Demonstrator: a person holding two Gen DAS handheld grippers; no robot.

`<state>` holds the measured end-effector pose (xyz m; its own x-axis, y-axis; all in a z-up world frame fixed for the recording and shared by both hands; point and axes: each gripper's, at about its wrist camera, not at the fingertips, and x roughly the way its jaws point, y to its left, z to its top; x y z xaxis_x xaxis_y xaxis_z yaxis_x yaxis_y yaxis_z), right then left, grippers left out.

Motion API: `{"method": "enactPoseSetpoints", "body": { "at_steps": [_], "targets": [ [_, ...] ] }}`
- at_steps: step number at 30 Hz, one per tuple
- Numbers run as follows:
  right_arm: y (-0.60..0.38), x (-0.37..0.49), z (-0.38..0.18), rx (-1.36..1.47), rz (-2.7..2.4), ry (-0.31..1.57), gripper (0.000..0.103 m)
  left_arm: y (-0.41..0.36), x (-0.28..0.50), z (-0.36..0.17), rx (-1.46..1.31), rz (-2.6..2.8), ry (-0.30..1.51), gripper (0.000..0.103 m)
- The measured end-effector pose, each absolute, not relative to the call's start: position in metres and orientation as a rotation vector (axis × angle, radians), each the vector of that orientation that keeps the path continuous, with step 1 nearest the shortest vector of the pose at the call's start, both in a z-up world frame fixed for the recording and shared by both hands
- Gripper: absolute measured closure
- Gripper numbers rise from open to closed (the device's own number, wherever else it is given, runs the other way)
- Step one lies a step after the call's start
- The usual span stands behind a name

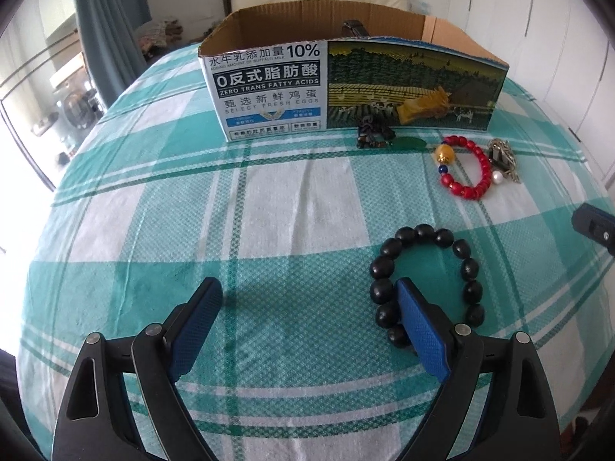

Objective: Organize jewelry
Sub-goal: 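Move the left tool to the black bead bracelet while the right tool approaches the silver rings, then close the left tool on the black bracelet while the right tool grasps the silver rings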

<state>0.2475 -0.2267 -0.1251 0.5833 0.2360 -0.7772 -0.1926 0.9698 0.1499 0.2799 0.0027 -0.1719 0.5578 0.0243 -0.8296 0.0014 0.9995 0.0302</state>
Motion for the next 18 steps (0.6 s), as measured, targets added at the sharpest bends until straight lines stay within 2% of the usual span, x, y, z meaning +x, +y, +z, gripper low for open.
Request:
{"method": "enactPoseSetpoints", "body": {
  "at_steps": [10, 18],
  "targets": [
    [-0.219, 0.331, -0.141, 0.28, 0.168, 0.956, 0.057, 0.009, 0.28, -0.173, -0.001, 0.01, 0.976, 0.012],
    [-0.188, 0.35, -0.152, 0.081, 0.069, 0.936, 0.06, 0.003, 0.277, -0.172, 0.005, 0.002, 0.962, 0.018]
  ]
}}
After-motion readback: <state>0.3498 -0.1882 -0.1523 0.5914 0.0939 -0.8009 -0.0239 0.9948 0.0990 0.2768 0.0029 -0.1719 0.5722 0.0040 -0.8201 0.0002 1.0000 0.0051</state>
